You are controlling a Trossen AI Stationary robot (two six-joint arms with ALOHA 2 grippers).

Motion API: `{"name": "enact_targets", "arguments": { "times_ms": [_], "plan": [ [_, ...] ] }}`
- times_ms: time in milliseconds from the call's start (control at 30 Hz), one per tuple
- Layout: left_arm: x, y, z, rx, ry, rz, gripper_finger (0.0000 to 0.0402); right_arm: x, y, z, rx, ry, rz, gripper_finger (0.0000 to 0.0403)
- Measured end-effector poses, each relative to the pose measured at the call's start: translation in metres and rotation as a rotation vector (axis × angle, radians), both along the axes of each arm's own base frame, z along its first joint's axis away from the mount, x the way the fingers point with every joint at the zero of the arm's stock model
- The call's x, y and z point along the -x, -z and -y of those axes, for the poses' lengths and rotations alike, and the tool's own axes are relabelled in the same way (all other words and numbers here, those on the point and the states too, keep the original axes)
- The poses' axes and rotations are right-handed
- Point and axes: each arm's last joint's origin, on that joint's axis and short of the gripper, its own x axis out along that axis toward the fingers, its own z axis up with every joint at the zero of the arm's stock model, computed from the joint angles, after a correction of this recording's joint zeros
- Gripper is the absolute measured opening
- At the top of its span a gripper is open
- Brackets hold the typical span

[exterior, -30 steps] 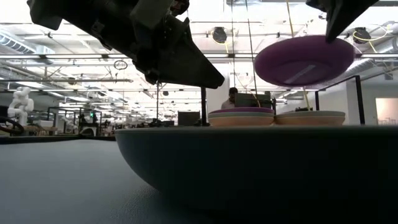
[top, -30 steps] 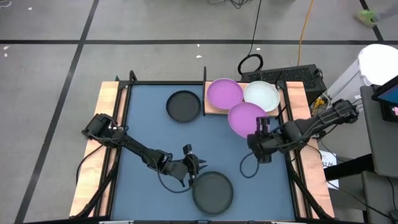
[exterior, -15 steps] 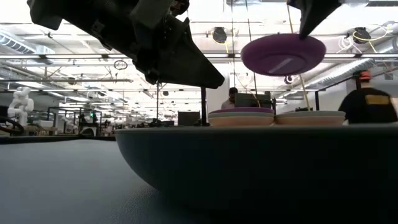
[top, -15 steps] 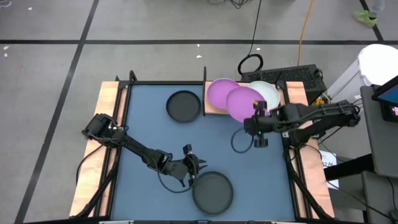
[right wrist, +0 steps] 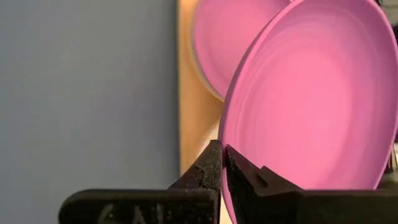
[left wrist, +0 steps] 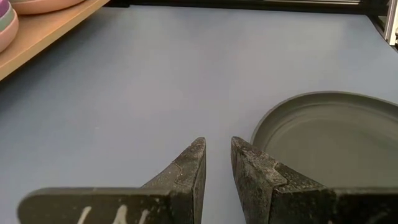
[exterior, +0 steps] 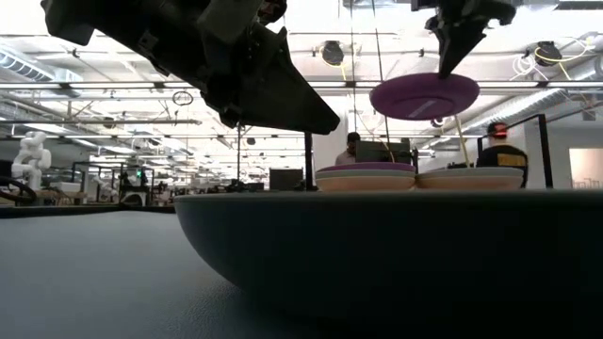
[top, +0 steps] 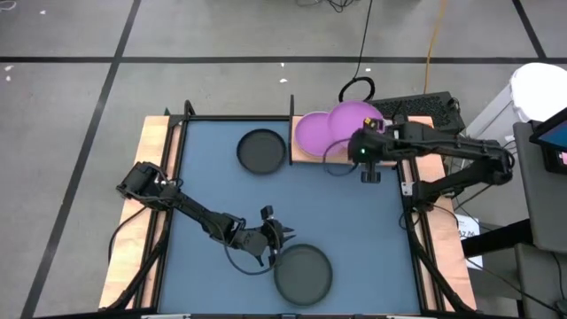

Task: Place and stack plates onto a shelf
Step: Stack the purple plate on top of the blue plate on the shelf

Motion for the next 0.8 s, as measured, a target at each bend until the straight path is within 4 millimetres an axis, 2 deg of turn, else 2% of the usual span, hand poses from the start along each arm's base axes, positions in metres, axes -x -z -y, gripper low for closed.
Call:
{"name": "enact_targets", "arguments": {
  "times_ms": [233,800],
  "plan": [
    [0.002,0.0,0.004,-0.002,0.011,-0.005,0.0081,0.003,0.007,0.023,-0.041,0.092,0.011,0.0],
    [0.003,0.001,0.004,-0.003,0.009,-0.016,0.0081,0.015,0.062,0.045,-0.076,0.219,-0.097,0.0]
  ]
}}
